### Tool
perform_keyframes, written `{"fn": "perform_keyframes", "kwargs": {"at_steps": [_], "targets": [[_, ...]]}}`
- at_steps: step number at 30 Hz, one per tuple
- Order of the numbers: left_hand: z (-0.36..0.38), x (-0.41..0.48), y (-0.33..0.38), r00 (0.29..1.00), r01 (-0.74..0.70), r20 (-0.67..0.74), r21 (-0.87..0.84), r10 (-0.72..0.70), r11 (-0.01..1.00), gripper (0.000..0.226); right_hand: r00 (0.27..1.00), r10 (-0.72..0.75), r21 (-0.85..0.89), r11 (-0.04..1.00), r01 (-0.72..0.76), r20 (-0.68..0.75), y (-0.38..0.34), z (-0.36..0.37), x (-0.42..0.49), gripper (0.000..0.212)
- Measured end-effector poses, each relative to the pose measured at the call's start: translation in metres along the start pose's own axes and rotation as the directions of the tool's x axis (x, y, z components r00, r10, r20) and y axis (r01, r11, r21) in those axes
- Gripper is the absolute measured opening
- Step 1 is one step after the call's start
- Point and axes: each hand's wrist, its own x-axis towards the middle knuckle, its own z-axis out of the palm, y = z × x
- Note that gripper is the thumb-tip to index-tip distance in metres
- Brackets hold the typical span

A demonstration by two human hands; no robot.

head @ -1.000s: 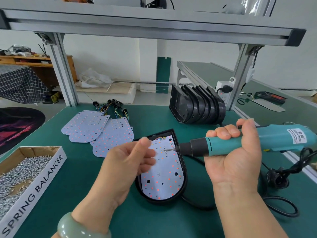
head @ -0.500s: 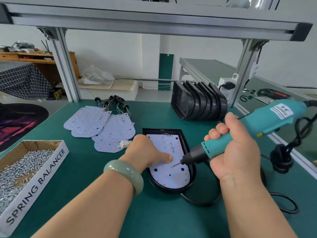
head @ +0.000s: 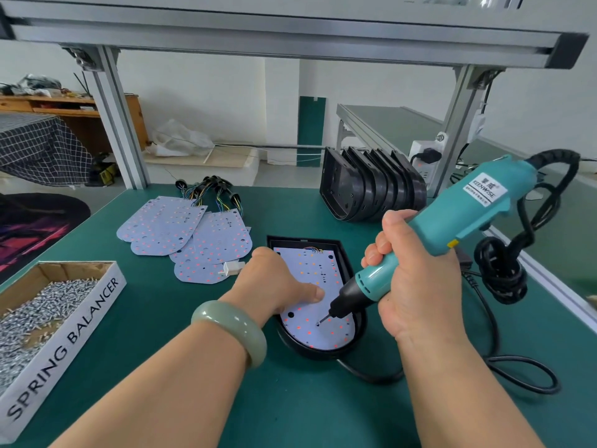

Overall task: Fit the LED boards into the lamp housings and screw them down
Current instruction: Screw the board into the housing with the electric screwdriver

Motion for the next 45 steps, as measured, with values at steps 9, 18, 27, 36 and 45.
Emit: {"fn": "perform_keyframes", "kwargs": {"at_steps": [9,18,27,36,45], "targets": [[0.002,0.001,-0.002,1.000,-0.002,0.004,-0.016,0.002,1.000,0.088,0.996,-0.042,-0.035,0.998,0.044,0.078,-0.002,0.003,-0.003,0.023],[0.004,0.003,0.000,1.000,-0.006,-0.015,0.010,0.006,1.000,0.086,0.984,-0.058,-0.079,0.994,0.072,0.167,0.001,0.005,-0.004,0.017],[0.006,0.001,0.006,0.999,-0.012,-0.046,0.075,0.016,0.997,0.087,0.977,-0.026,-0.107,0.993,0.050,0.213,0.003,0.015,-0.003,0.027],[0.005,0.002,0.005,0.999,-0.017,-0.036,0.069,0.019,0.997,0.088,0.969,-0.018,-0.099,0.994,0.043,0.245,0.005,0.010,-0.001,0.026],[0.002,0.002,0.004,1.000,-0.021,0.016,0.061,0.020,0.998,0.089,0.944,-0.078,-0.055,0.993,0.101,0.320,0.003,-0.001,0.002,0.009]]}}
